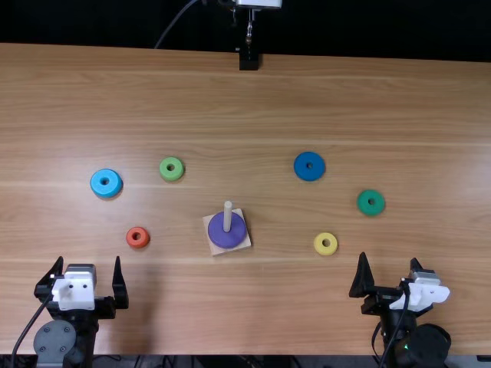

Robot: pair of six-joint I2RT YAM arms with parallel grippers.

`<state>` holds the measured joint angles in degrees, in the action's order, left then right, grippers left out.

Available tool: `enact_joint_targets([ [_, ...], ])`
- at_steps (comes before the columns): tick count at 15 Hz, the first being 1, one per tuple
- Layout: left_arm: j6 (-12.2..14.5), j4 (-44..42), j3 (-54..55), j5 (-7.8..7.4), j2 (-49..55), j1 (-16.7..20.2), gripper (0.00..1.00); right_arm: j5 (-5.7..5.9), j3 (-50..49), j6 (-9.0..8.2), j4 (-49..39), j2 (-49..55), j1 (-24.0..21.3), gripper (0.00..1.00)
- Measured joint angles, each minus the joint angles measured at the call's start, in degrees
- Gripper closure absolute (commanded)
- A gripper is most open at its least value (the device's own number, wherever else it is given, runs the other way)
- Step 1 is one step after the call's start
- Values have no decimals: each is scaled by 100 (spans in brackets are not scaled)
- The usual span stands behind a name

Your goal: Build the Hanoi tower: stack the rings onto the peg from bottom to top in this color order: purple, dark blue, light blue, dark green, light green, yellow, orange.

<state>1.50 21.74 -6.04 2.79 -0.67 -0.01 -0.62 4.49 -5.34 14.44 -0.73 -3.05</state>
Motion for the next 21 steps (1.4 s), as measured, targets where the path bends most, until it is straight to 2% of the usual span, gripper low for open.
enact_joint_targets([
  [5, 0, 2, 0, 0, 0, 2, 0, 17, 94, -24, 79, 0, -2, 0],
  [9, -2, 4, -2, 0, 0, 2, 0, 24, 1252, -76, 221, -240, -13, 0],
  [14, -2, 2, 0, -2, 0, 0, 0, 20, 3143, -76, 208, -2035, 9, 0],
  [16, -2, 2, 0, 2, 0, 2, 0, 22, 3731, -74, 203, -2865, 245, 0],
  [21, -2, 4, -2, 0, 0, 0, 0, 20, 5204, -55, 1941, -5191, 649, 0],
])
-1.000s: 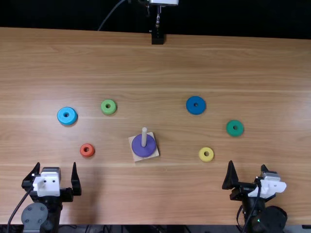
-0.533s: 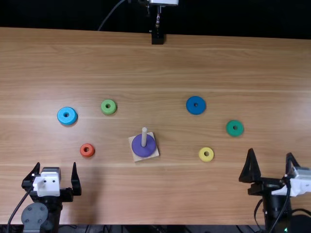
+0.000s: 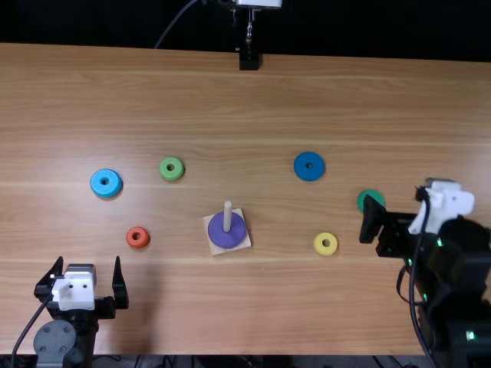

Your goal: Build the Hanoi tower: stack the rings onto the peg from bottom to top in this color order: purple, dark blue, light blue, dark green, light green, yellow, orange.

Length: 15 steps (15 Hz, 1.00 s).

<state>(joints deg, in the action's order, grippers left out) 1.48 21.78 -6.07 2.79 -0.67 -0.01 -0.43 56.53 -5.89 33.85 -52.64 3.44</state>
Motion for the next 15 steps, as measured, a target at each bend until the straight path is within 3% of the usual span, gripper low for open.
enact_joint_targets([
  [4, 4, 0, 2, 0, 0, 2, 0, 2, 1187, -4, 1132, -1773, 638, 0],
  [6, 2, 0, 0, 2, 0, 2, 0, 2, 1615, -15, 1200, -2649, 848, 0],
  [15, 0, -2, 0, 0, 0, 0, 0, 4, 3042, -55, 1123, -5375, 855, 0],
])
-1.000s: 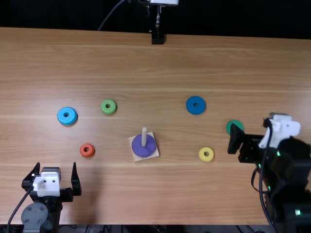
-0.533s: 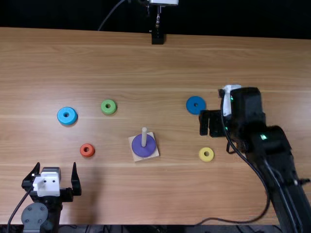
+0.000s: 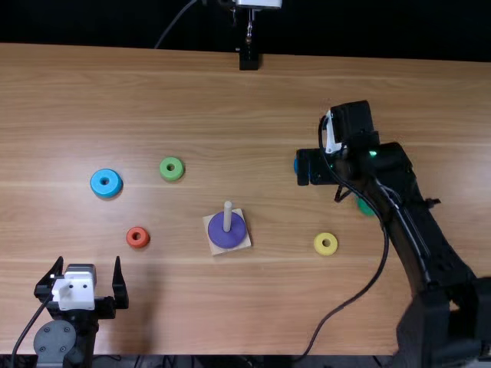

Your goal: Build the Hanoi tower: stack the rings onto the peg from bottom to top in this color order: purple, dark blue, light blue, dark green, light green, yellow, orange.

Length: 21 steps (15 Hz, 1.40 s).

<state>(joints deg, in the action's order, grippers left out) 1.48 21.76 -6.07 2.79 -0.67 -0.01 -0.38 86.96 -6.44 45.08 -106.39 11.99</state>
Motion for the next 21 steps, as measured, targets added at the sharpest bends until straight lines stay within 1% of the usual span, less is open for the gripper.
enact_joint_targets([
  [6, 2, 2, 0, 2, 0, 0, 0, -2, 916, -7, -15, -1276, 0, 0],
  [10, 4, 0, 0, 2, 0, 0, 0, -2, 1054, -11, 57, -1725, 0, 0],
  [11, 4, 2, 0, 2, 0, 2, 0, -2, 1056, -68, 74, -1799, 0, 0],
  [13, 2, 0, 0, 2, 0, 0, 0, -2, 1062, -358, 72, -1893, 0, 0],
  [14, 4, 2, 2, 2, 0, 2, 0, -2, 1108, -476, 72, -1934, 0, 0],
  [15, 4, 2, 2, 0, 0, 0, 0, -4, 1147, -546, 68, -1947, 0, 0],
  [17, 2, 0, 0, 2, 0, 0, 0, -4, 1340, -623, 70, -2026, 0, 0],
  [21, 4, -2, 0, 0, 0, 0, 0, -2, 1427, -678, 83, -2208, 0, 0],
])
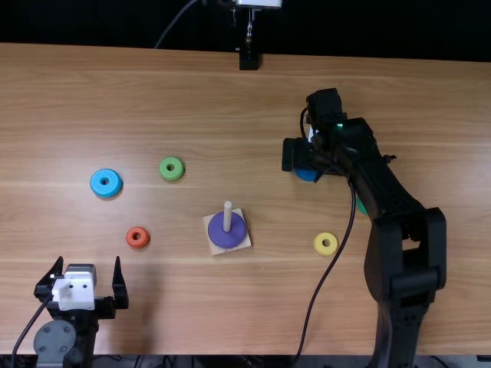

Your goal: Build the Hanoi tower: stack the rings onto the peg from bottom to top in this color order: purple, dark blue, light blue, dark green, light green, yellow, orange.

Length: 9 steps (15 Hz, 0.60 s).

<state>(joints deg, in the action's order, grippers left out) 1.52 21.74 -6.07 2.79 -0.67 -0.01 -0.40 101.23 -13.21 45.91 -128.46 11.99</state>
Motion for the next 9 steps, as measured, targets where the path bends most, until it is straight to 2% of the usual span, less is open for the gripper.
enact_joint_targets([
  [9, 0, 2, 2, 2, 0, 0, 0, 20, 0, -17, 4, -155, 0, 0],
])
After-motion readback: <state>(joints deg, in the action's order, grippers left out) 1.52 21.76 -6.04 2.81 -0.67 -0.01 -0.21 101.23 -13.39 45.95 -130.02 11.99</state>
